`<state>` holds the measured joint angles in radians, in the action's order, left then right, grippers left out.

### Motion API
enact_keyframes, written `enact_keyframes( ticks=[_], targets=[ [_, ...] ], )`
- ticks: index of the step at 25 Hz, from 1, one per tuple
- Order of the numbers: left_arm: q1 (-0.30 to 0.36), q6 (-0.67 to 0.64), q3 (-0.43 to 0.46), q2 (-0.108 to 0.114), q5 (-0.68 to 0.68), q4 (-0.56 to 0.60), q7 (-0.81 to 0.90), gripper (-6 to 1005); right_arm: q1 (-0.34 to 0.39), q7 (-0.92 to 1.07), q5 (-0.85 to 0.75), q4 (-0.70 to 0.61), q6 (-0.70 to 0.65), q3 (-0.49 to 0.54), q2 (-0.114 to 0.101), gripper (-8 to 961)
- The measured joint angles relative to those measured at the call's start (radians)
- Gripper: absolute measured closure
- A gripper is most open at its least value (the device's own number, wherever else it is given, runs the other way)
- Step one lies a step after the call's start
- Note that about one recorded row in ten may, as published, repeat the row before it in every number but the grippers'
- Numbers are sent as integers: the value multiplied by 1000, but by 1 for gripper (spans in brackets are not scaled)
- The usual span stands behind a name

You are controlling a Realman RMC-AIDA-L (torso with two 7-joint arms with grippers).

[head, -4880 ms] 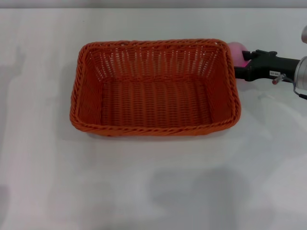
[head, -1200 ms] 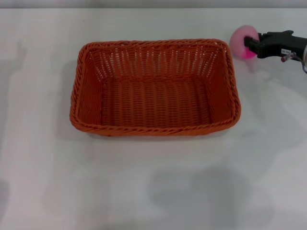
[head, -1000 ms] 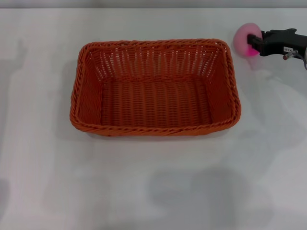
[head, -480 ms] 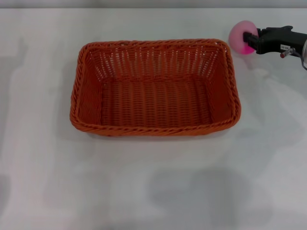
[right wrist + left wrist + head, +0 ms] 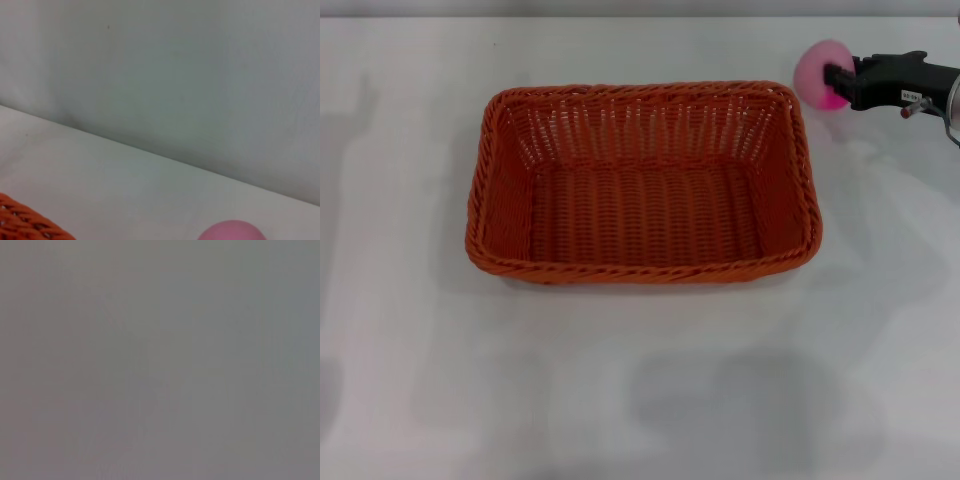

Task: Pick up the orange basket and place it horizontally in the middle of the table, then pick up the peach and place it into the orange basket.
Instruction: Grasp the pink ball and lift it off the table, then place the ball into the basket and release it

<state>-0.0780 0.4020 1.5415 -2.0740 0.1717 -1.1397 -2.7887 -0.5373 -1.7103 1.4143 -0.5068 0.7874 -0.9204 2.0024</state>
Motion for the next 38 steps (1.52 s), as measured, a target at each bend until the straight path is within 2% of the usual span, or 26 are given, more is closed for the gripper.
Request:
enact_keyframes(
  ticks=[13,34,38],
  targets=[
    [1,0,2,0,0,2,0,149,7,0,2,-42,29,0,6,706],
    [0,0,0,0,2,12,0,148,74,-52,131,-129,204,0,6,704],
    [0,0,0,0,3,15,0,152,90,-53,160,-156,274,0,6,704]
  ],
)
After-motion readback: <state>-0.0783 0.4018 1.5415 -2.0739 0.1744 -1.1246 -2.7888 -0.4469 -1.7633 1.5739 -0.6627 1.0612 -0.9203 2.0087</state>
